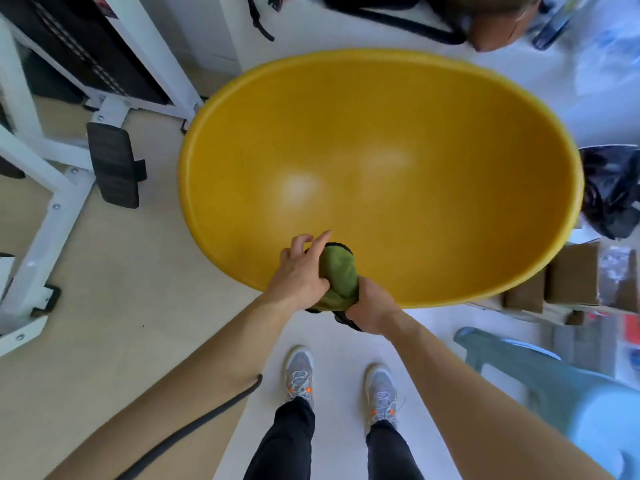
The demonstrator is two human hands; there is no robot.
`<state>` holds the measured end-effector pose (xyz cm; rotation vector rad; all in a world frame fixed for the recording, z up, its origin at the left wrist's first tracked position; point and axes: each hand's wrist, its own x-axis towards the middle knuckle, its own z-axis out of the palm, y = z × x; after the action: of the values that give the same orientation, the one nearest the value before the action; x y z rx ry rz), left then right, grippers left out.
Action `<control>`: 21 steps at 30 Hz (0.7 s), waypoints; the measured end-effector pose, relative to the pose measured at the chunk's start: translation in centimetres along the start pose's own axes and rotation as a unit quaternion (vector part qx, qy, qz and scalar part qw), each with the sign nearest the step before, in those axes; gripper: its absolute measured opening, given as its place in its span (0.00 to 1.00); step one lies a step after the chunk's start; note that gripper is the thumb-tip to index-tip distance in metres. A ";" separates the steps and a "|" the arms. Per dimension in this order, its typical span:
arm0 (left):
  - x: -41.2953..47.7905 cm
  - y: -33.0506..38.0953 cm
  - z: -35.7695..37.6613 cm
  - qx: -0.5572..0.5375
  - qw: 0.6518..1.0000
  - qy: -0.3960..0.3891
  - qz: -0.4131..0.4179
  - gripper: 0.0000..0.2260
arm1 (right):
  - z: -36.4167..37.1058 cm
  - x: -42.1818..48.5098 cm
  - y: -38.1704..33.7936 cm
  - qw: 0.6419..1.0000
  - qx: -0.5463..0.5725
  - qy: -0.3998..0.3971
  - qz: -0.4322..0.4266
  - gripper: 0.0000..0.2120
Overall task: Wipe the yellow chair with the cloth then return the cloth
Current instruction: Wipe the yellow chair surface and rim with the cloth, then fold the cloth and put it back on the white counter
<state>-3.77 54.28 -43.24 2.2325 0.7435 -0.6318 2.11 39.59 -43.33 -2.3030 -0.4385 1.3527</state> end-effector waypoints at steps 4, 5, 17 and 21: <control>-3.2 4.2 -3.0 0.030 0.997 -0.049 0.044 0.23 | -4.1 -5.3 -0.6 0.998 0.001 0.046 -0.044 0.17; -4.0 5.1 -3.8 0.029 0.998 -0.035 0.041 0.19 | -5.2 -6.5 -0.7 0.997 0.018 0.060 -0.051 0.16; -14.3 15.3 -9.9 -0.047 0.992 0.103 0.053 0.13 | -14.0 -18.2 -0.9 0.989 0.046 0.103 -0.090 0.28; -17.8 18.2 -11.2 -0.002 0.976 0.206 0.073 0.11 | -15.6 -20.5 -1.5 0.992 -0.051 0.081 -0.088 0.23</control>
<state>-2.04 45.88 -16.81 2.4175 0.7674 -0.0924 6.00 27.96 -20.61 -2.3695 -0.6548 1.0738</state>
